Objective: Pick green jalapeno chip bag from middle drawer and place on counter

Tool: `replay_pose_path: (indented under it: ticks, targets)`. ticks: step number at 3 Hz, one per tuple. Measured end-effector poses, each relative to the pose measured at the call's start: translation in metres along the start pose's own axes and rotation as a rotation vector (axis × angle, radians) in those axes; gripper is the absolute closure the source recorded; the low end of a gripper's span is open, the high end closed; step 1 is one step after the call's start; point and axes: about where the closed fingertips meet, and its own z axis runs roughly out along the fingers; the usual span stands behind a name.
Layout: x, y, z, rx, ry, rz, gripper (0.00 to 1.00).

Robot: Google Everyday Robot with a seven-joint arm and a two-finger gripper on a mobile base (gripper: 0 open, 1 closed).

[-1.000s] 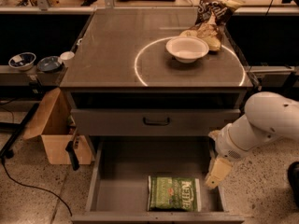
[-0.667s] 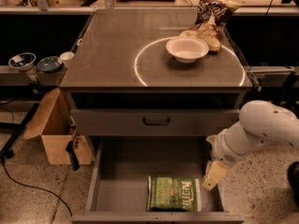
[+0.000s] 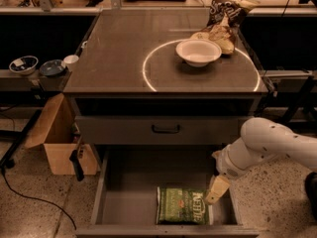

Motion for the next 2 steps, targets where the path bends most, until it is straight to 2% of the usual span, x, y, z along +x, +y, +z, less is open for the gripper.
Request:
replay_pose_path:
  ticks: [2]
  targets:
    - [-0.008, 0.0, 0.043, -0.073, -0.003, 0.002, 0.0]
